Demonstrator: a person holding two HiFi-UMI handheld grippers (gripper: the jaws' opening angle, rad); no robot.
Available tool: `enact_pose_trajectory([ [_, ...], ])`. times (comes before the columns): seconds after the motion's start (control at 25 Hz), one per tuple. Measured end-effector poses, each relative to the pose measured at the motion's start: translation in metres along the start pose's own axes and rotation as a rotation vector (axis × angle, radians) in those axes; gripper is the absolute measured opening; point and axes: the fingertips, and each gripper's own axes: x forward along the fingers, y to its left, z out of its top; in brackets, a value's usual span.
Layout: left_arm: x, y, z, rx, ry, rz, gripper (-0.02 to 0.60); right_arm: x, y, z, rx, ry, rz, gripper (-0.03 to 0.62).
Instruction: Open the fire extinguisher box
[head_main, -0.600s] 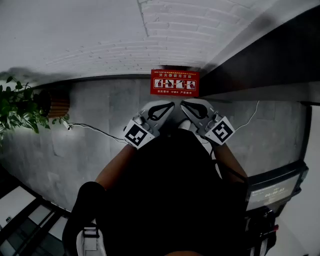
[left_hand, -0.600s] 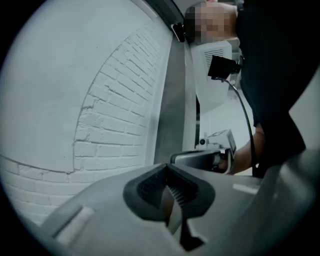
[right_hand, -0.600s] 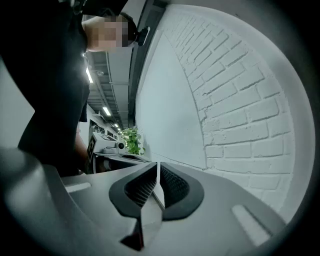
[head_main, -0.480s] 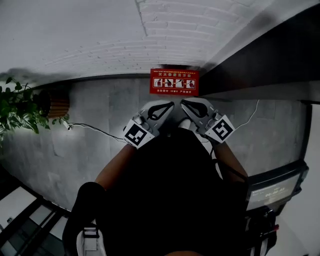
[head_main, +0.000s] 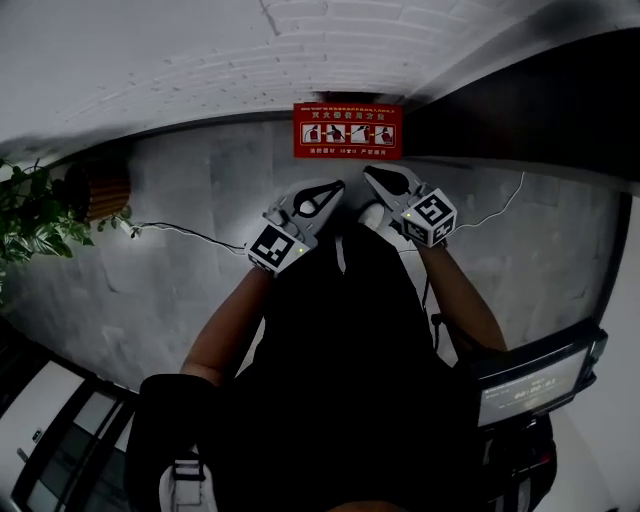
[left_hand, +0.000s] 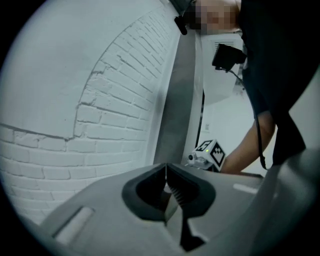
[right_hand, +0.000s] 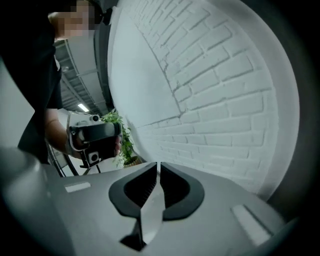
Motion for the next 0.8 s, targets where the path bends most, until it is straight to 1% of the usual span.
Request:
enact_pose_trajectory([
  [0.04,0.003,0.003,-0.011,-0.01,0.012,0.002,0.01,0.007,-0.011,-0.022,0.05,0.032,-0.014,0.024],
  [0.12,0.008,0.009,-0.033,-0.037,0.041,0.009,0.011,0.02,-0.03,-0.069,0.17,0.093,-0.046,0.084],
  [0.2,0.014,0.019,-0.054,-0.039,0.06,0.021,0.009,0.031,-0.054,-0.116,0.298,0.134,-0.107,0.089],
  [0.32,0.028,0.034,-0.088,-0.049,0.096,0.042,0.009,0.041,-0.087,-0.176,0.491,0.151,-0.193,0.103],
  [0.44,0.041,0.042,-0.123,-0.059,0.136,0.046,0.01,0.05,-0.109,-0.221,0.639,0.144,-0.229,0.138],
  [0.52,0.048,0.047,-0.145,-0.066,0.158,0.046,0.01,0.058,-0.121,-0.241,0.692,0.136,-0.242,0.147],
  [0.68,0.055,0.058,-0.186,-0.082,0.197,0.055,0.011,0.075,-0.14,-0.273,0.756,0.115,-0.265,0.152],
  [0.8,0.063,0.066,-0.215,-0.09,0.223,0.068,0.009,0.085,-0.156,-0.286,0.797,0.098,-0.293,0.159],
])
